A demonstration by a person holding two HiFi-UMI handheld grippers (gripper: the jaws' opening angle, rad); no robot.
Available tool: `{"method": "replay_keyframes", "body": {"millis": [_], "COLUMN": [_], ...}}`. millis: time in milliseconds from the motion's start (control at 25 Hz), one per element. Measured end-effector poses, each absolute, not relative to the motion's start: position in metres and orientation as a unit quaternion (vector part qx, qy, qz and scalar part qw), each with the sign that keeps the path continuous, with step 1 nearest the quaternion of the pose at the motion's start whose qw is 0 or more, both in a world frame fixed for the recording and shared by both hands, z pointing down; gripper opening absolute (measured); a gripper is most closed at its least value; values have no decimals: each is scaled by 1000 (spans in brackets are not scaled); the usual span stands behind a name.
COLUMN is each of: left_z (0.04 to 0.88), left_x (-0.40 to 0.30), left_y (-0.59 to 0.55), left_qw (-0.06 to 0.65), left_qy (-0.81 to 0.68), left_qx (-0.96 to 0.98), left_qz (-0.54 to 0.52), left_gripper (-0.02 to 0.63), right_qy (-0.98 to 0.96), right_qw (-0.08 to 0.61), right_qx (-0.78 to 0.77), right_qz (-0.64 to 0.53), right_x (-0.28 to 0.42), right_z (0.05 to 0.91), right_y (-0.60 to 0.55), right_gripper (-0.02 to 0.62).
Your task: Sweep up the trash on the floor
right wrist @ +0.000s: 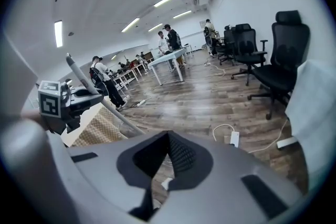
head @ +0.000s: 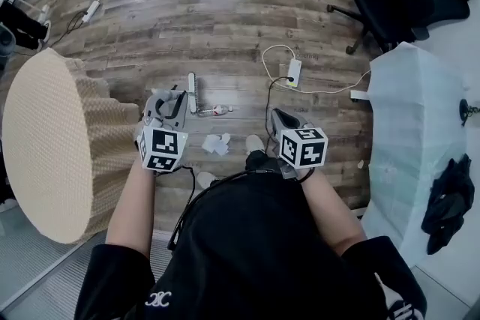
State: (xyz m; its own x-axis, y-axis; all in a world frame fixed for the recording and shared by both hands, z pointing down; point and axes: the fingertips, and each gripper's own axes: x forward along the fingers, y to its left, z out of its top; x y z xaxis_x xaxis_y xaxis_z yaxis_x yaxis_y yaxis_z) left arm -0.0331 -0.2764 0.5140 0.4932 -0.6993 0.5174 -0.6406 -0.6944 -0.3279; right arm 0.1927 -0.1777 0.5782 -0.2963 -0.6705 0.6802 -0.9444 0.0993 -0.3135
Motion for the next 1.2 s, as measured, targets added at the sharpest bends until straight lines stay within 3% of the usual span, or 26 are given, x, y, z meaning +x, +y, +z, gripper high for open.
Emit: {"method": "replay_keyframes", "body": {"millis": [240,520,1200], "left_z": [555,600,594], "left_x": [-23,-14,-18], "left_y": [-318,-291,-196], "left_qw": [26,-23,-55], "left_qy": [407,395,362], "left_qx": [-848,-847,-861], "left_qz": [-338,-355,-353], "left_gripper": [91,89,91], "right_qy": [-697,-701,-747], "right_qw": [200,214,228], "right_qx": [576,568,514], "right_qz": [378,374,355], "right_x": [221,223,171], "right_z": [586,588,581], "right_y": [-177,-188,-191], "right_gripper": [14,14,14]}}
